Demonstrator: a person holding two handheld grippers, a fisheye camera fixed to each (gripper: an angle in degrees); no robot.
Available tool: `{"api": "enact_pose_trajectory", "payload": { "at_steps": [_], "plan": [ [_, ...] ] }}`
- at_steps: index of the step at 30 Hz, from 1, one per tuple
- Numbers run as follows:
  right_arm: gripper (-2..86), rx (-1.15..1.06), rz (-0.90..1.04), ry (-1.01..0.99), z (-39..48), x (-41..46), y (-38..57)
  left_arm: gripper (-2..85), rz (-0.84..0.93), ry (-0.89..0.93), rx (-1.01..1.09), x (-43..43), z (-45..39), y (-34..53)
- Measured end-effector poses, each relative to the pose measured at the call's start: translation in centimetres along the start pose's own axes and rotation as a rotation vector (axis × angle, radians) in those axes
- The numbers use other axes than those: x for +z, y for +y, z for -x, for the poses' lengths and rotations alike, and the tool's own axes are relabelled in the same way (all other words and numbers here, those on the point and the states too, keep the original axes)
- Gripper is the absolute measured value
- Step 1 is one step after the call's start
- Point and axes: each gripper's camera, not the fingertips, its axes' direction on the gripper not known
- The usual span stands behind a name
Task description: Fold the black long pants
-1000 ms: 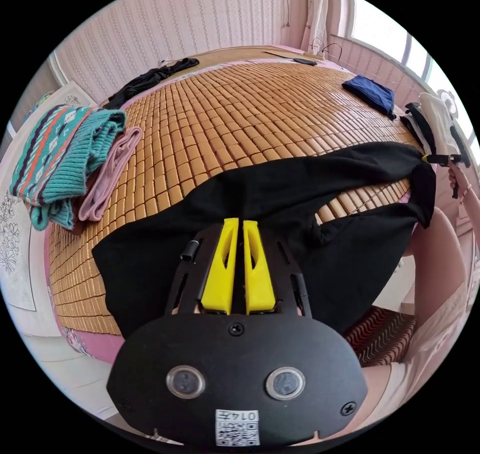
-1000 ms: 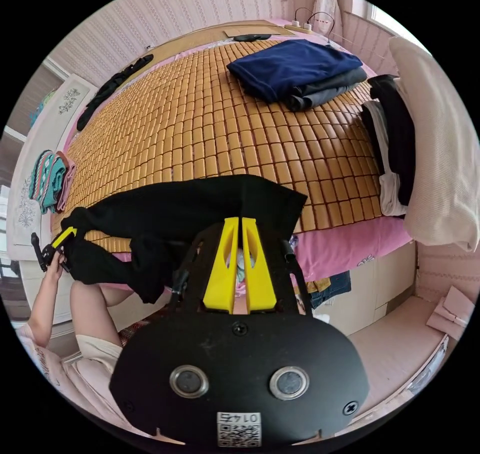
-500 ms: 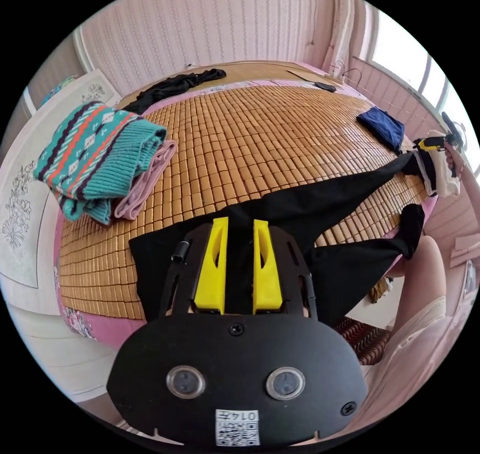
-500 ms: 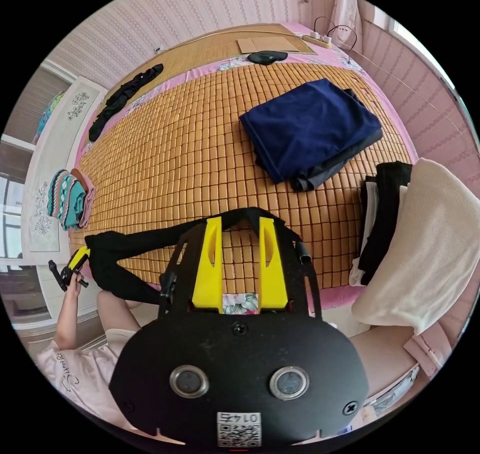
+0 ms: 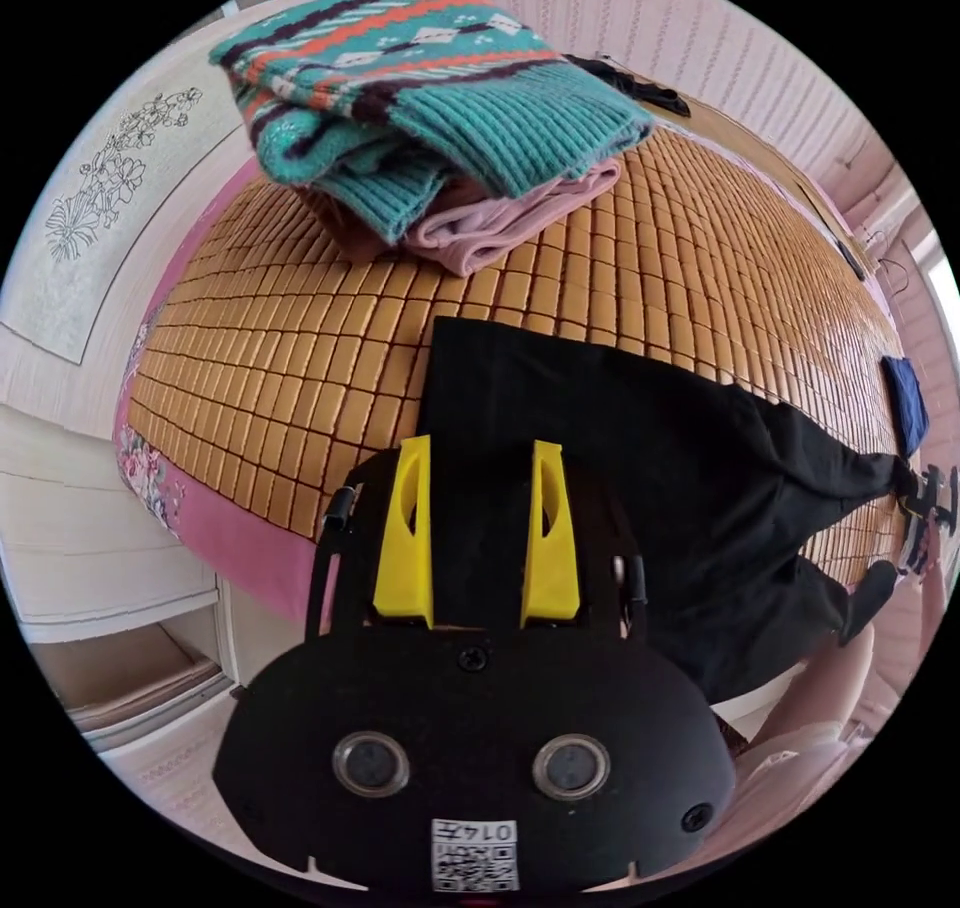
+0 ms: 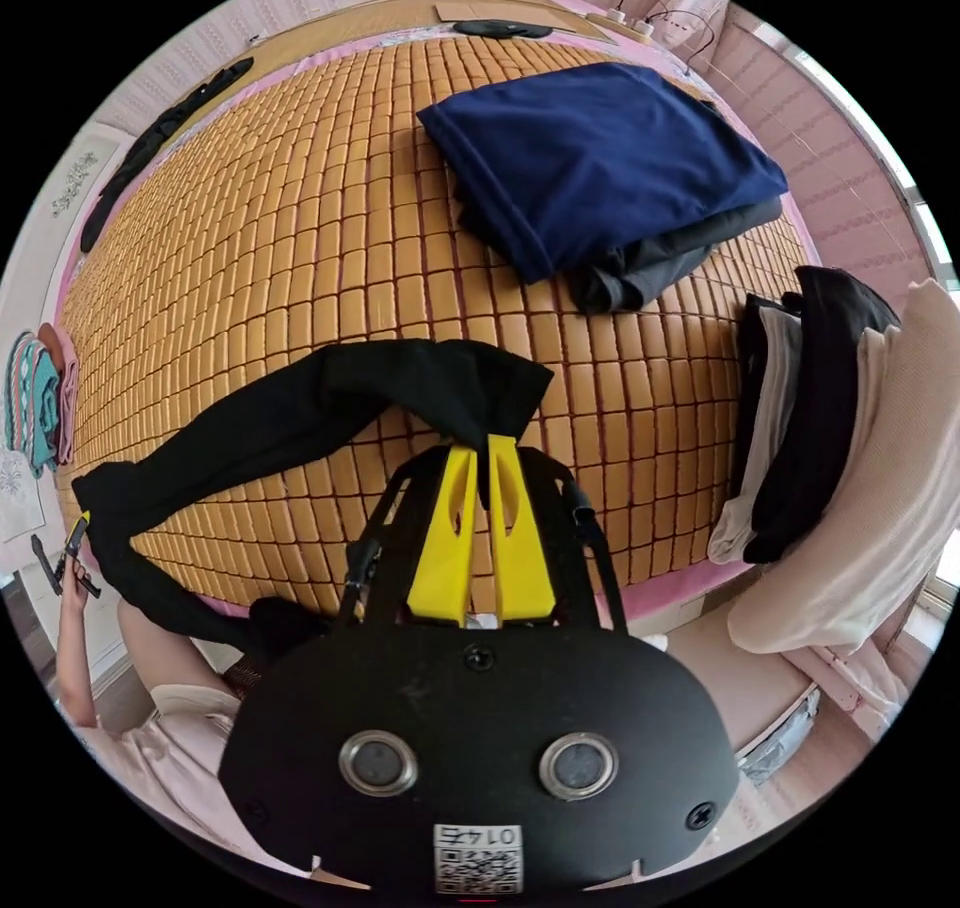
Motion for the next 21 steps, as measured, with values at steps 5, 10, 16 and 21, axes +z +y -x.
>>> {"api": "enact_pose_trajectory", "payload": {
  "at_steps": [5,10,16,21],
  "plan": [
    [0.3,-0.084,-0.041,0.045,-0.3,-3.9,0.3,3.1,-0.006,0.003,0.15,-1.0,-1.6,-0.4],
    [-0.2,-0.172,-0.025,0.043,-1.4,-9.1,0.3,1.8,-0.096,0.038,0.087,-4.7,0.5,0.3],
    [1.0,-0.373,0.317,-0.014,-0.8,-9.5,-5.5,3.8,-0.258,0.032,0.041,-10.5,2.9,0.5],
    [8.0,-0.229,0.416,-0.106,-0.6,-4.6,-12.4,9.3,-0.184,-0.025,-0.138,-7.2,5.1,-3.5]
  ]
}}
